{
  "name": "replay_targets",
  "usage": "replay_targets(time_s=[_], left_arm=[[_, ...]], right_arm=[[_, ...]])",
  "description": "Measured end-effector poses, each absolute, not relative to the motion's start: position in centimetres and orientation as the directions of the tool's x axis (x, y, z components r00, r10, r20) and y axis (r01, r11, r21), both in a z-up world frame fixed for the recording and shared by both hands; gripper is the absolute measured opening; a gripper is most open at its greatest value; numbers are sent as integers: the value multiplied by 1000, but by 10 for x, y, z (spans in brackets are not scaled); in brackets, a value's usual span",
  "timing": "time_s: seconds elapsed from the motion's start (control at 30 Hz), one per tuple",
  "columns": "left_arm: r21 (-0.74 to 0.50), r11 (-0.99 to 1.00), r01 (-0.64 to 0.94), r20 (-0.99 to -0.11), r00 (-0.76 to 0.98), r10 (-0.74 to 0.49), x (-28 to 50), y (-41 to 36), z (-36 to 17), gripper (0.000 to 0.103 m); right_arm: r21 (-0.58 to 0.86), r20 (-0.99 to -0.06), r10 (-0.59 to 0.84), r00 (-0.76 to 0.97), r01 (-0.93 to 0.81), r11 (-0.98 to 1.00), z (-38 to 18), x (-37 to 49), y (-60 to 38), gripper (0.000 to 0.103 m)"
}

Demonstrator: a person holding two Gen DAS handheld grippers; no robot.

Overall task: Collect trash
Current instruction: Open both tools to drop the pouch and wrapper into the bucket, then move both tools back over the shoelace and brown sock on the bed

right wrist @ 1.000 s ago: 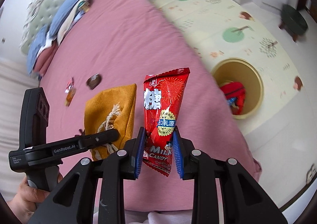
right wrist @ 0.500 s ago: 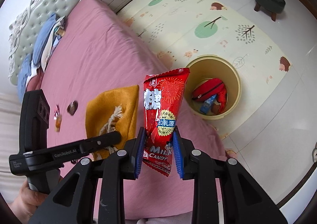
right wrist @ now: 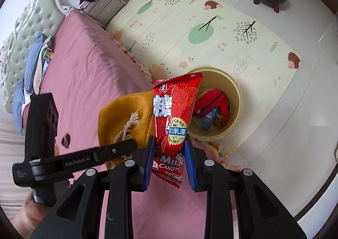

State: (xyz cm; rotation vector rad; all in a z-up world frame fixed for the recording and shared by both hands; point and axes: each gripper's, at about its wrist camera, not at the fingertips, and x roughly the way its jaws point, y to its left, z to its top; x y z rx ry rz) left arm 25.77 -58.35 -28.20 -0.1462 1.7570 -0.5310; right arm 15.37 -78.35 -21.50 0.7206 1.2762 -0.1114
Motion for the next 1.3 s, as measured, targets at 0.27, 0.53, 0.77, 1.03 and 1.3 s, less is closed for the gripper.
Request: replay_targets(time_s=[0.27,0.53,0.77,1.03,1.3], left_arm=[[-459,865,203,-882,-223,-416,287,-616,-271,87],[-423,865,268,-904,-192,-383,283,-596,-252,90],[-415,872,260,-908,-176,-379,267,-553,-244,91],[-370,914,164,-928,-99,-358,243,-457,-237,91],[-371,929,-21,-928,-38,-371,215,-354,-240,91]], right_arm=[[377,-913,221,344,502,778,-209,174,-820,50],[421,-897,266,353,497,759,-203,181,-815,50],[420,-897,302,321,410,810,-191,195,-764,50],[438,-886,355,297,286,853,-181,201,-688,51],[434,-888,398,229,133,891,-184,197,-582,52]])
